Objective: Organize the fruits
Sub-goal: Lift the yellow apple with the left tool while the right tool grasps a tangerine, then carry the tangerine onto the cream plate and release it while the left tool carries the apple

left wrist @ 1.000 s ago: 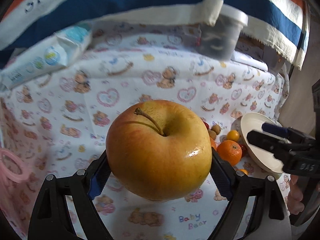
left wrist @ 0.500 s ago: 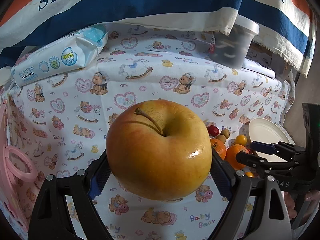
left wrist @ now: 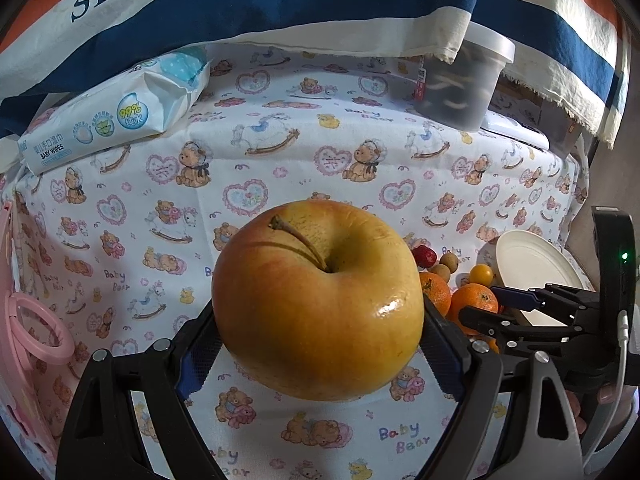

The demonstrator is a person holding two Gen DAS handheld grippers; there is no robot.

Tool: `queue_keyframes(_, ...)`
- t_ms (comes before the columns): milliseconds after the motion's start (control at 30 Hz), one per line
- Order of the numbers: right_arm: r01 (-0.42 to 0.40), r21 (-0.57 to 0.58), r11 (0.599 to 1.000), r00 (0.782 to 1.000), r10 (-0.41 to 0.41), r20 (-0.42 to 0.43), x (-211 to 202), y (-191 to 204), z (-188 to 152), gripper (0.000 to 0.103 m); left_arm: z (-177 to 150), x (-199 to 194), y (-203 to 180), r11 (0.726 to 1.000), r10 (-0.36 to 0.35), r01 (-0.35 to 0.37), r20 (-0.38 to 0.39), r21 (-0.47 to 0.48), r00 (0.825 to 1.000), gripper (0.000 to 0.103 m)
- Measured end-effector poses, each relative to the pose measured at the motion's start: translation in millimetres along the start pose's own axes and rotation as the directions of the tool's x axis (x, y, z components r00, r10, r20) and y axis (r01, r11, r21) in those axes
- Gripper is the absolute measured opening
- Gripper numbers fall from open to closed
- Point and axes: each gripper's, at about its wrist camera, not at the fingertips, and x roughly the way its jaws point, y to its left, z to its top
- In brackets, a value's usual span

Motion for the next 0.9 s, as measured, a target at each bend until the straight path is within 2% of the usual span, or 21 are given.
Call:
queue_keyframes(200,0.007,-0.007,1.0,1.0,-0.007,0.005,2,2,-1,0.052,0,1,3,1.0,-0.013,0.013,-0.001,-0.014,1.0,0.088)
queue_keyframes(500,-0.013,0.015,1.0,1.0,0.013,-0.001,-3,1,-3,0.05,0,-4,0,1.0,0.01,-0.01,0.016,0.005,1.0,0.088)
queue_keyframes(733,-0.037,0.006,0.999,0.997,0.037,0.07,-31,5,-1,0.05,1,-14,-2,1.0,0.004,-0.005,0.044,0.017,0.999,0.088)
queue_keyframes(900,-0.054,0.031,0.998,0.986,0.049,0.157,-75,-6,5,0.05,3,-20,-11,0.999,-0.006,0.003,0.055,0.045,0.998,0.088)
